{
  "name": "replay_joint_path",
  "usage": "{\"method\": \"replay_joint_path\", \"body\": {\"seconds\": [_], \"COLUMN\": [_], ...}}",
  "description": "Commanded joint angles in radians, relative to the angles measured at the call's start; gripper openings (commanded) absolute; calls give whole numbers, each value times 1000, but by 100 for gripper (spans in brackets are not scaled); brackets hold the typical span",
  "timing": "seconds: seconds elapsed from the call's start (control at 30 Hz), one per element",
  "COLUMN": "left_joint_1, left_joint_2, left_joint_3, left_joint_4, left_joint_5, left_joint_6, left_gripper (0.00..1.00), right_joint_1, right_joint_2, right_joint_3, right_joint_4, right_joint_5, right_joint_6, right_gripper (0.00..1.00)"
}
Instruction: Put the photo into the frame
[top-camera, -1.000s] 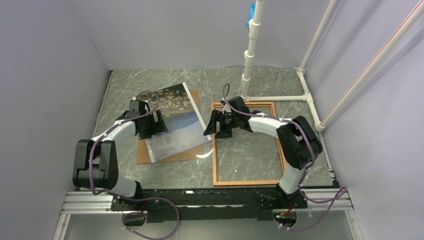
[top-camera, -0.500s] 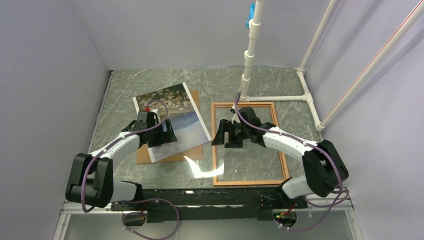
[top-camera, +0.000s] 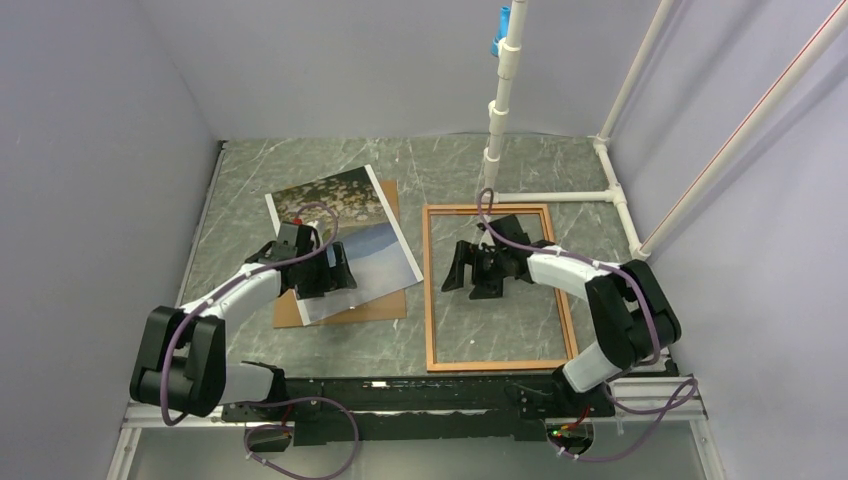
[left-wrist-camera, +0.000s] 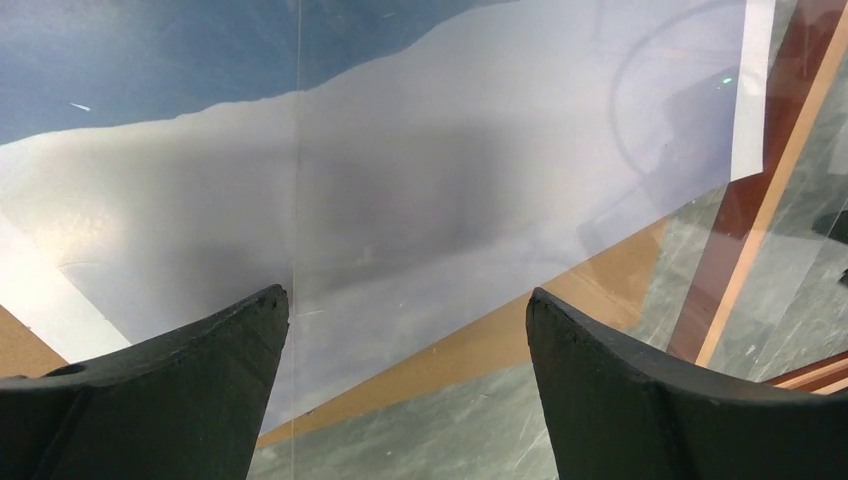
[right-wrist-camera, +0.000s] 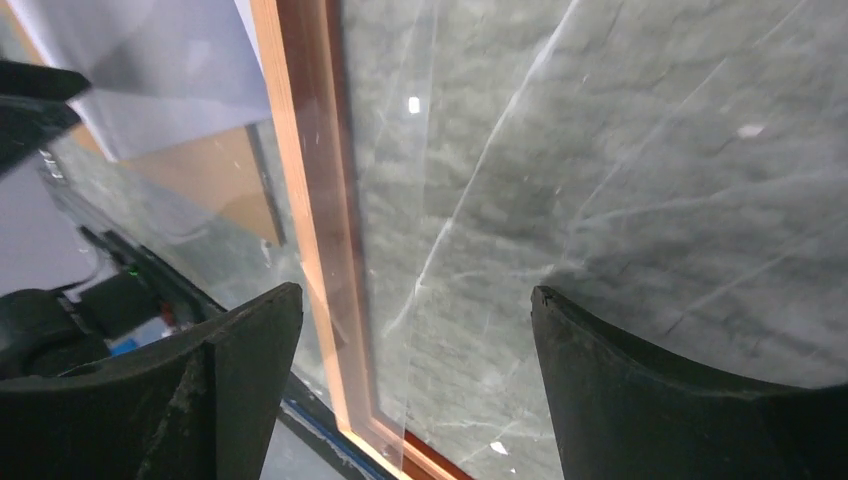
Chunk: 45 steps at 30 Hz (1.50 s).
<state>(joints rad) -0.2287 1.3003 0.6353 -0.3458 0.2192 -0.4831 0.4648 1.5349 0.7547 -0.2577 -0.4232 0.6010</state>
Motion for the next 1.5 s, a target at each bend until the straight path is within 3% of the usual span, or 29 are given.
{"method": "replay_joint_path", "body": {"seconds": [0.0, 0.27, 0.57, 0.7, 0.87, 1.0, 1.23, 1.47], "left_joint_1": [-3, -3, -3, -3, -3, -3, -3, -7], "left_joint_2": [41, 66, 70, 70, 74, 75, 13, -205], "left_joint_3": [33, 23, 20, 13, 5, 0, 1, 0], "left_joint_4": [1, 32, 42, 49, 60, 65, 50, 30], "left_joint_5": [11, 40, 70, 74, 80, 80, 79, 100], "left_joint_6": [8, -2, -3, -5, -9, -13, -14, 12], "left_gripper": [93, 92, 92, 92, 92, 92, 92, 95], "right_joint_1": [-84, -95, -97, -96, -96, -95, -94, -94], "right_joint_2": [48, 173, 158, 193, 229, 216, 104, -73], "right_joint_3": [16, 29, -79, -110, -120, -121, -64, 8], "right_joint_4": [149, 359, 699, 878, 923, 871, 538, 277], "right_joint_5": [-193, -387, -489, -523, -529, -519, -422, -299], "right_joint_6": [-10, 103, 346, 446, 473, 436, 259, 149], "right_gripper": [86, 79, 77, 64, 53, 43, 0, 0]}}
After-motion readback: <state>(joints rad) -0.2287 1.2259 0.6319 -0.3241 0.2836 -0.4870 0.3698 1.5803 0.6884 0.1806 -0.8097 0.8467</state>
